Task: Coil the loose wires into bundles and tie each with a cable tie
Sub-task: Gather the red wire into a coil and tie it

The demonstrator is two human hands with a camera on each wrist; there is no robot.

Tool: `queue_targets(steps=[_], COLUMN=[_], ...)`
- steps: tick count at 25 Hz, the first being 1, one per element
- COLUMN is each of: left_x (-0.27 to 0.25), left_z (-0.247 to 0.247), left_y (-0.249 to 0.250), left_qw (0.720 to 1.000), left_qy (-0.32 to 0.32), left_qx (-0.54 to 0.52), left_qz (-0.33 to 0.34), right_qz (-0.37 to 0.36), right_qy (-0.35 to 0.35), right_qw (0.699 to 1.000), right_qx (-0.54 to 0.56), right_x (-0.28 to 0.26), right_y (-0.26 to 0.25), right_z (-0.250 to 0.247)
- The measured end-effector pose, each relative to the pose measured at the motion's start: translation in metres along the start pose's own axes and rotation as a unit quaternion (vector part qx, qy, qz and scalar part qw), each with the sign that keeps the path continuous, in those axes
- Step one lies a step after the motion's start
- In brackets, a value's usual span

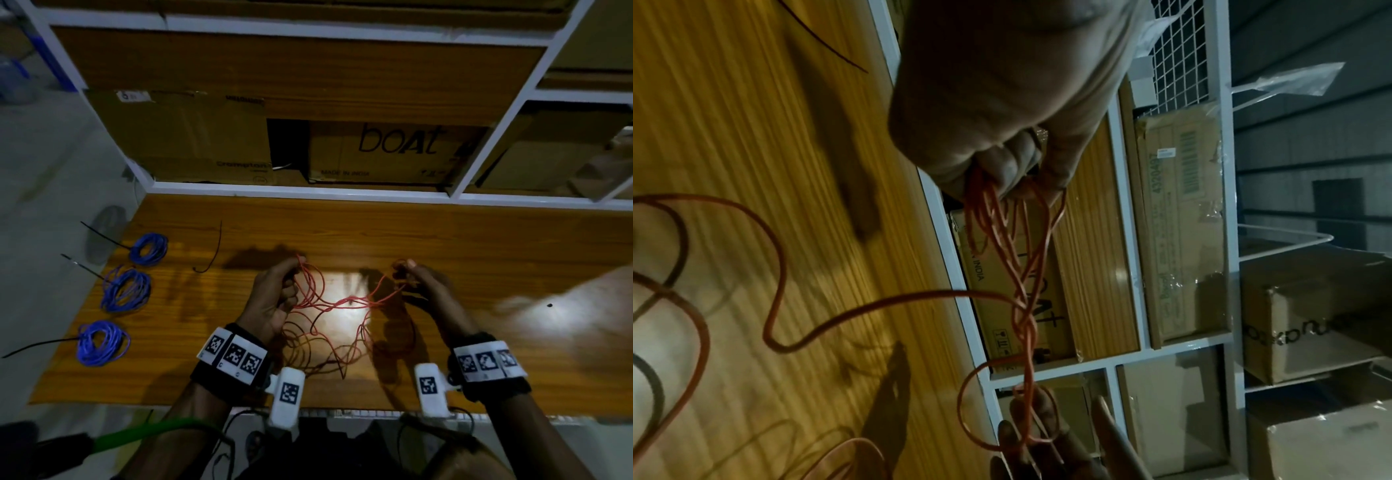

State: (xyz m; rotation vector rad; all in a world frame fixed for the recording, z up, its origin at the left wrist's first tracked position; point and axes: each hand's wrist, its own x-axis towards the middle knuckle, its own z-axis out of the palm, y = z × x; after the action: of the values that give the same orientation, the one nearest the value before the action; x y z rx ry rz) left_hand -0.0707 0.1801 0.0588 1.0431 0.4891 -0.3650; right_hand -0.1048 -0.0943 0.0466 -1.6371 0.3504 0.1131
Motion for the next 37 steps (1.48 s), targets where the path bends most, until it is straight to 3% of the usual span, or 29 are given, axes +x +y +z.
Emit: queue_targets(steps=[1,3,4,6,8,9,10,12,13,16,18,22,24,26,27,28,29,32,37], left_x=[-0.003,-0.009,-0.011,-0.017,-0.022,-0.023,-0.025,-0.027,-0.028,-0.020,-0.014,-0.001,0.002,0.004,0.006,0.007,0.006,0.002,-0.001], left_z=[0.004,0.011,0.014,0.017,0.019,0.020,0.020,0.019,0.018,0.014,0.008,-0.008,-0.016,-0.026,-0.032,-0.036,-0.039,-0.038,-0.034], left_y=[0.000,-0.003,-0.003,-0.001,-0.001,-0.002,-0.003,-0.002,-0.002,-0.002,0.002,0.015,0.021,0.031,0.036,0.041,0.044,0.042,0.043], left_qw=[1.000,0.999,0.998,0.995,0.990,0.987,0.984,0.979,0.976,0.967,0.962,0.967,0.971,0.970,0.969,0.968,0.969,0.974,0.972], left_qy=[0.001,0.012,0.020,0.003,-0.049,-0.074,-0.097,-0.128,-0.137,-0.147,-0.140,-0.113,-0.099,-0.077,-0.066,-0.058,-0.052,-0.046,-0.063], left_qx=[0.002,-0.007,-0.017,-0.032,-0.047,-0.052,-0.055,-0.064,-0.076,-0.141,-0.173,-0.156,-0.147,-0.162,-0.170,-0.172,-0.168,-0.143,-0.168], left_qz=[0.010,0.034,0.051,0.094,0.123,0.131,0.137,0.148,0.152,0.151,0.158,0.166,0.162,0.166,0.170,0.173,0.175,0.171,0.154], right_qz=[-0.045,-0.184,-0.267,-0.361,-0.336,-0.310,-0.284,-0.234,-0.234,-0.336,-0.366,-0.342,-0.367,-0.363,-0.324,-0.274,-0.239,-0.217,-0.208], right_qy=[0.044,0.124,0.121,0.022,-0.084,-0.111,-0.116,-0.097,-0.080,0.004,0.019,-0.071,-0.072,0.001,0.044,0.079,0.104,0.158,0.268], right_qw=[0.996,0.949,0.916,0.859,0.812,0.808,0.824,0.892,0.911,0.896,0.882,0.899,0.863,0.756,0.702,0.673,0.663,0.673,0.744], right_qx=[-0.066,-0.224,-0.275,-0.363,-0.469,-0.489,-0.477,-0.374,-0.329,-0.290,-0.296,-0.264,-0.339,-0.545,-0.633,-0.683,-0.702,-0.689,-0.576], right_x=[-0.001,-0.007,-0.010,-0.018,-0.022,-0.020,-0.018,-0.014,-0.014,-0.020,-0.023,-0.014,-0.007,0.002,0.006,0.008,0.008,0.010,0.025], right_y=[0.002,0.001,0.001,0.002,0.010,0.017,0.021,0.025,0.027,0.030,0.023,0.004,-0.001,-0.005,-0.006,-0.008,-0.009,-0.013,-0.018], right_z=[0.004,0.013,0.019,0.036,0.051,0.056,0.059,0.066,0.070,0.075,0.074,0.053,0.033,0.008,-0.006,-0.019,-0.027,-0.029,-0.041])
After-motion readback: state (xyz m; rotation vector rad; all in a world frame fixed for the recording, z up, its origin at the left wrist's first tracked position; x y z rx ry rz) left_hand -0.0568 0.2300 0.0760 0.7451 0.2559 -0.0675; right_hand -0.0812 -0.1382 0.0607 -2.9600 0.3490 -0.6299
